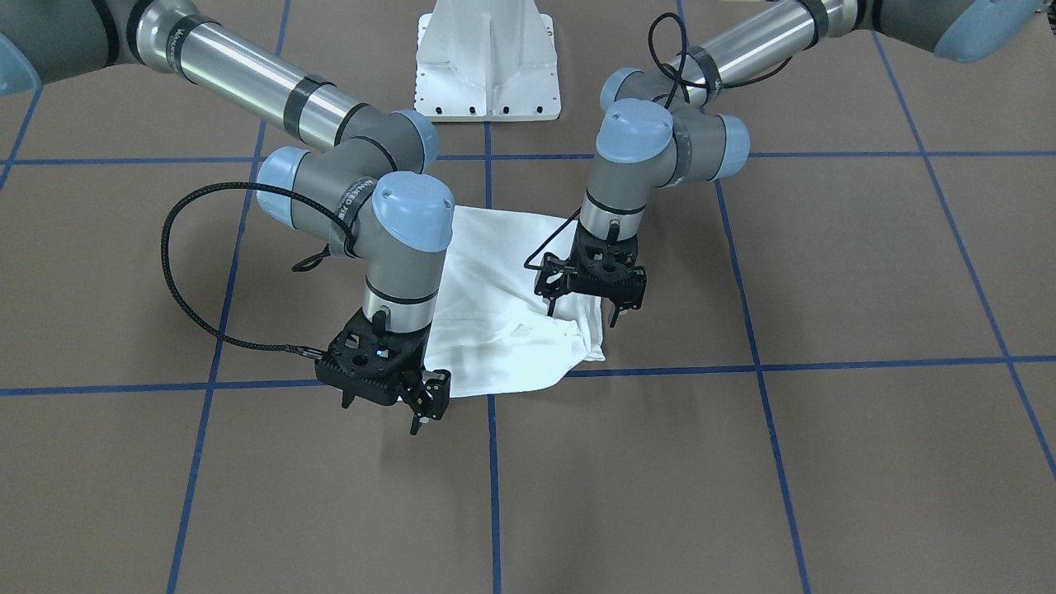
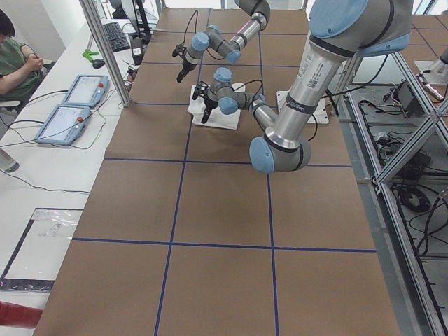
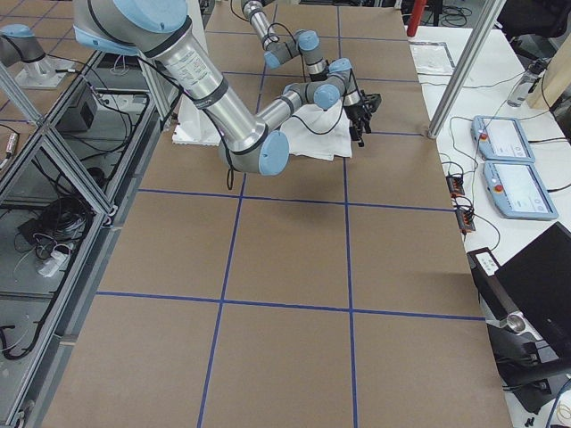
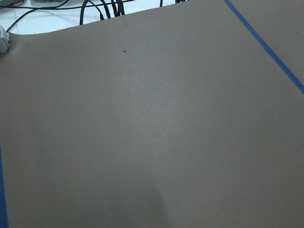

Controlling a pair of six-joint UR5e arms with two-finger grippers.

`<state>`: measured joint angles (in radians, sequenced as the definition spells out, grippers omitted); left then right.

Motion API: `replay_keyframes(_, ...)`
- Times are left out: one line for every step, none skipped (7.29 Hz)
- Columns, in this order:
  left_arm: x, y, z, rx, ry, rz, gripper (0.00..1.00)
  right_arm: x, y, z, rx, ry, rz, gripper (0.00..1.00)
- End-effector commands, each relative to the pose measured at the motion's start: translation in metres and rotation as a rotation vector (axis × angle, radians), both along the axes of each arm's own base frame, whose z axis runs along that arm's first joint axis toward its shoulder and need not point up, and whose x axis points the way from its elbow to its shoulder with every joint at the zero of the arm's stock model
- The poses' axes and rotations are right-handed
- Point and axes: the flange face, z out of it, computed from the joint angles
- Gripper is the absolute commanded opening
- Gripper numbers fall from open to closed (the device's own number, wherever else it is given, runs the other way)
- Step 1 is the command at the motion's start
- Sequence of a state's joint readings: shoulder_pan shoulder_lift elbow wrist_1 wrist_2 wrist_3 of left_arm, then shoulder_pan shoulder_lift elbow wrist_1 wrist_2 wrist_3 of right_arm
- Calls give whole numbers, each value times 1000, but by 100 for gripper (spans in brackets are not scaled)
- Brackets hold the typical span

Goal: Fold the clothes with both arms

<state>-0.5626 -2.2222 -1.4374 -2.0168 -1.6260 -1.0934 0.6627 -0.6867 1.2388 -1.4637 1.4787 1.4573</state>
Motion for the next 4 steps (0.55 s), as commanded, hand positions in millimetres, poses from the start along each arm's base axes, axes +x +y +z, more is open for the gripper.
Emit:
replay_keyframes(10,-86,-3,-99,-32,-155,100,0,0,7,-5,8,-1,100)
replay_keyframes(-16,-125,10,-109,-53,-212,100,1,1,7,-5,8,-1,100)
replay_keyframes(-39,-149,26,-101,-90,-245,100,0,1,7,-5,7,-2,100)
replay_keyframes(-51,-158,23,-62,-109,-239,100,0,1,8,-7,6,1,100)
